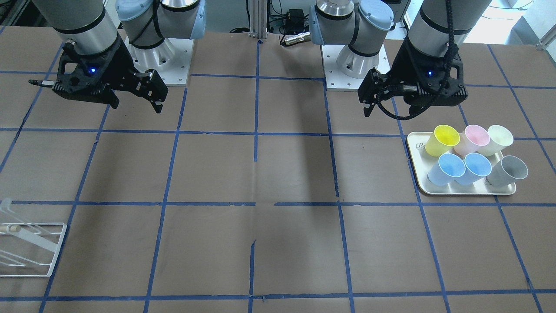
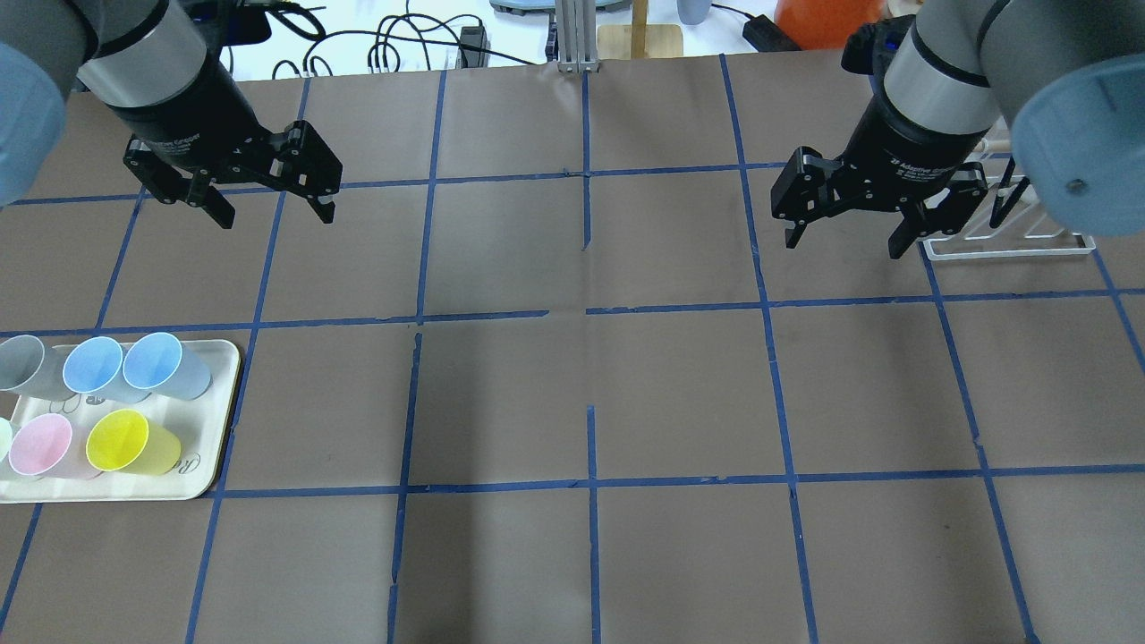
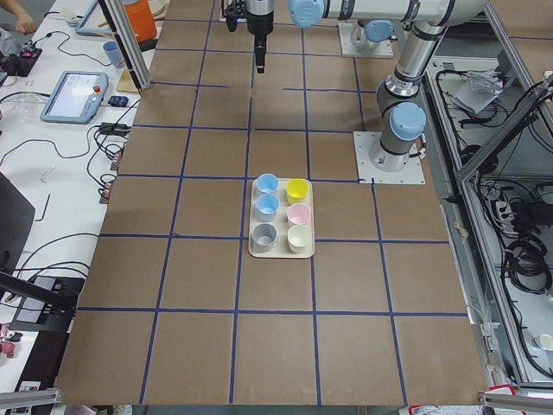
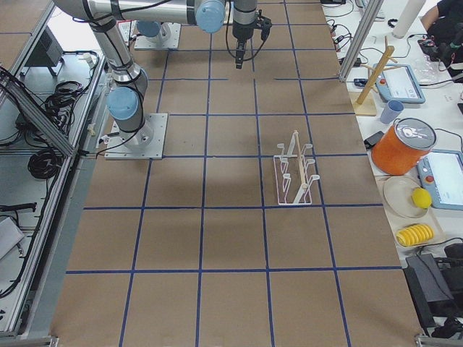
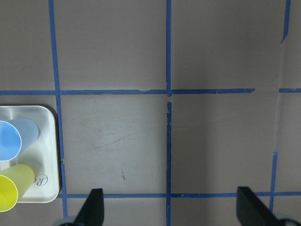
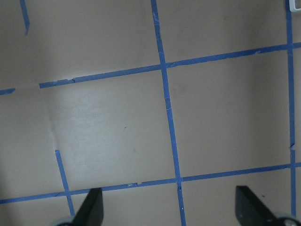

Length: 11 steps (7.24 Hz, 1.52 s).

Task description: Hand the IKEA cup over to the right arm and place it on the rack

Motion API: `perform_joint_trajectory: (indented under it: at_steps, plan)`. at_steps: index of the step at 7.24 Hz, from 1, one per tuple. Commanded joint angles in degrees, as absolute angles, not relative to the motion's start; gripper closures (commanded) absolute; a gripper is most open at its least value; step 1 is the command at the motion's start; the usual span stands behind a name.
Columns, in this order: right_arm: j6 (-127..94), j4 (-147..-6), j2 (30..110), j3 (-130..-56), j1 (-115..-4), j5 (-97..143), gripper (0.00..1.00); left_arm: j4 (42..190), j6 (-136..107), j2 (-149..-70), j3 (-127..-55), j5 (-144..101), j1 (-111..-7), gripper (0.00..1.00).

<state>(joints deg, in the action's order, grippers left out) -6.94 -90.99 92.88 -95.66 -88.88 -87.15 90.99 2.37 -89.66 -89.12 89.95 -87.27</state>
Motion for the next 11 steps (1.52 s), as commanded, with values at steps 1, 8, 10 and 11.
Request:
perform_joint_trajectory:
  at_steps: [1,8,10,11]
  plan:
    - [-7.0,-90.9,93.1,-95.5,-88.5,-87.7,0.00,90.9,2.4,-89.6,-89.2,90.0,-87.3,0.00]
    - [-8.7,-93.5,96.4,-95.4,-88.7,-88.1,0.00,90.7,10.8,-88.4,-90.6,90.4,-83.4,0.00]
    - [-14.9,-94.5,98.1,-95.7,-88.7,-88.1,0.00,91.1,14.0,-89.1,-90.8,90.0,-72.7,0.00]
    - [-14.8,-94.2,98.7,-95.8,-88.7,-88.0,0.00,90.9,20.2,-89.0,-90.7,90.1,-66.9,0.00]
